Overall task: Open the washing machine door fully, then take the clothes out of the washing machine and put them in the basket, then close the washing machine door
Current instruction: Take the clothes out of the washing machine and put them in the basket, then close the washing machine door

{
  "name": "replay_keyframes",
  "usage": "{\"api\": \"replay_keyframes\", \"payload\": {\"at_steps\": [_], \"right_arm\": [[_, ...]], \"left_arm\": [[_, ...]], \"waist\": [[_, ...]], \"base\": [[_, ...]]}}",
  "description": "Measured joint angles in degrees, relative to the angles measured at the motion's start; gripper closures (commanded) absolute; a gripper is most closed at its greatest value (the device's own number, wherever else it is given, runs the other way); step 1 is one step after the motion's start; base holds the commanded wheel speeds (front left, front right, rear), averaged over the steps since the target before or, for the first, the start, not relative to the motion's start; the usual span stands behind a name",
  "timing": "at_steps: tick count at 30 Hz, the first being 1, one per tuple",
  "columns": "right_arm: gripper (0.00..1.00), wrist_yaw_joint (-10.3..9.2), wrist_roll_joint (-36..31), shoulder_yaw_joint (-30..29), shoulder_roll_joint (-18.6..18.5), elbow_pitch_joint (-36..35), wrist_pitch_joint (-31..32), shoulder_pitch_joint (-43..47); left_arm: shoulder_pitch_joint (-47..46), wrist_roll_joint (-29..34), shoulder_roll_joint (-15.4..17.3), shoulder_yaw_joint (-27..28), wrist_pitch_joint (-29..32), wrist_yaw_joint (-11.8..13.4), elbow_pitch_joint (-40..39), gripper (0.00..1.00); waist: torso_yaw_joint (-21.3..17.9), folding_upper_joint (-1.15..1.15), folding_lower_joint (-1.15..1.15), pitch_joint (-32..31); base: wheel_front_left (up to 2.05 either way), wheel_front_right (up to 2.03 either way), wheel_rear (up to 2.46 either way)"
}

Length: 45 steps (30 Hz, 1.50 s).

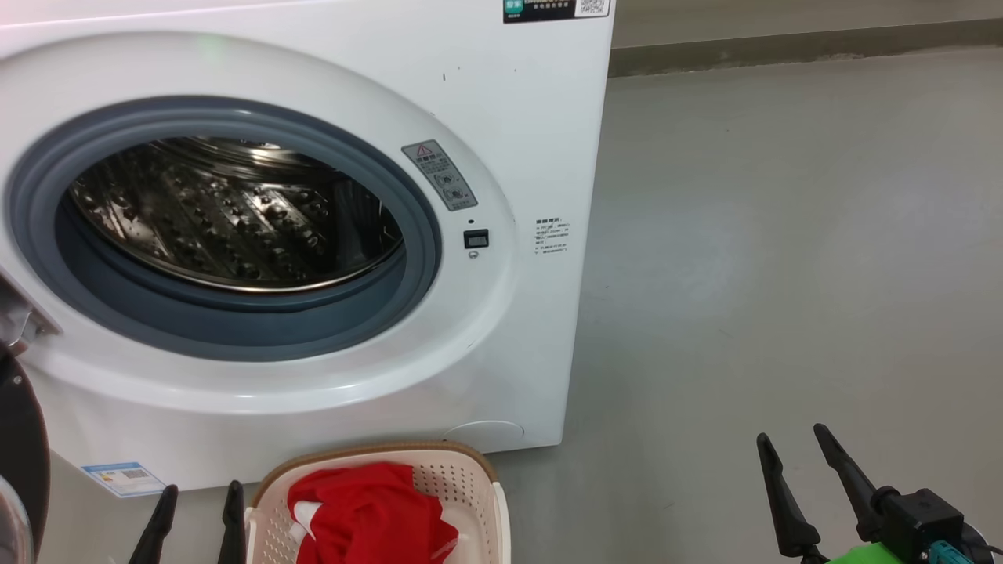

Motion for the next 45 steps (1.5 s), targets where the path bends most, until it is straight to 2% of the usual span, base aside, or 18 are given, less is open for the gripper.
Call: {"api": "replay_keyframes", "payload": {"at_steps": [13,33,45], "right_arm": [[0.00,0.00,0.00,-0.08,0.05,-0.11,0.00,-0.02],[0.00,0.00,0.00,-0.13,0.12,-0.12,0.00,-0.07],[0.00,0.00,0.00,-0.18,0.11,-0.13,0.00,-0.02]], "left_arm": [[-0.01,0.59,-0.11,0.46,0.00,0.00,-0.18,0.00],[-0.05,0.55,-0.26,0.42,0.00,0.00,0.16,0.00],[-0.05,0.56,-0.30,0.20,0.00,-0.01,0.26,0.00]], "waist": [[0.10,0.00,0.00,0.28],[0.68,0.00,0.00,0.20],[1.23,0.00,0.00,-0.22]], "base": [[-0.13,0.13,0.00],[-1.13,1.13,0.00],[-0.07,0.07,0.00]]}}
